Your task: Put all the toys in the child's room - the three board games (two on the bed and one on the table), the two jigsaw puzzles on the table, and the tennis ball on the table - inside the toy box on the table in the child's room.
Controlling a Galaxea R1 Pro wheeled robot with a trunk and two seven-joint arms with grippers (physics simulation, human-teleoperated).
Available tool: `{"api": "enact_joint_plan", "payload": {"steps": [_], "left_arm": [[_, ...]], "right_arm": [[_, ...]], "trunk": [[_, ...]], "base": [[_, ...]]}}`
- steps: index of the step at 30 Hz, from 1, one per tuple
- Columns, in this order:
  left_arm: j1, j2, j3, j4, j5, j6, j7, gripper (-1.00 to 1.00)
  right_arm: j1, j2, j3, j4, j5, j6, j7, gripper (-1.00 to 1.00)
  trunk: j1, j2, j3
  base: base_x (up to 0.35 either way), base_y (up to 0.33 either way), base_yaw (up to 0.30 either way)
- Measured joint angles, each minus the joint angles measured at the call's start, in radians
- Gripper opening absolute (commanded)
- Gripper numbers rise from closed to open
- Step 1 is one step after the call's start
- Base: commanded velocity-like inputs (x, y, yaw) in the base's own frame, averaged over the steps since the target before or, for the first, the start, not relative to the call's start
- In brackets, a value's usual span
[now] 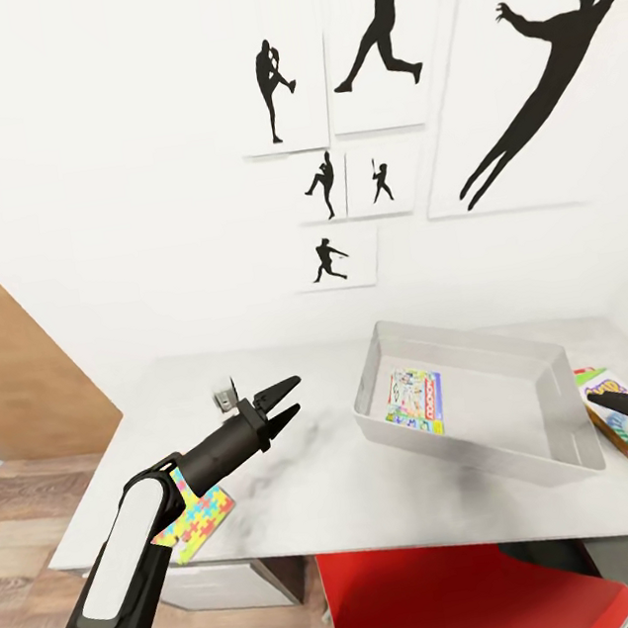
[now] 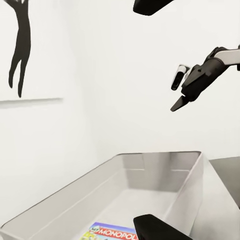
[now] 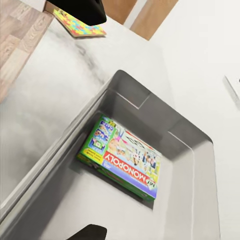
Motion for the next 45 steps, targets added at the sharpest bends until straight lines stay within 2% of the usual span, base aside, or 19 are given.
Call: {"api": "enact_joint_plan", "payload": {"steps": [14, 27, 38, 45], "left_arm": [[0.000, 0.001, 0.001, 0.001, -0.001, 0.000, 0.000, 1.00], [0.001, 0.001, 0.002, 0.001, 0.000, 0.000, -0.001, 1.00], [0.001, 0.001, 0.002, 0.001, 0.000, 0.000, 0.000, 1.00], [0.002, 0.002, 0.002, 0.001, 0.000, 0.000, 0.000, 1.00]], "right_arm": [[0.000, 0.000, 0.000, 0.000, 0.000, 0.000, 0.000, 1.00], [0.000, 0.001, 0.001, 0.000, 0.000, 0.000, 0.000, 1.00], [0.000, 0.002, 0.001, 0.000, 0.000, 0.000, 0.000, 1.00], [0.001, 0.010, 0.002, 0.000, 0.001, -0.029, 0.001, 1.00]], "trunk": [[0.000, 0.000, 0.023], [0.000, 0.000, 0.045], [0.000, 0.000, 0.062], [0.000, 0.000, 0.066]], "base": [[-0.016, 0.000, 0.000], [-0.217, 0.000, 0.000], [-0.073, 0.000, 0.000], [-0.011, 0.000, 0.000]]}}
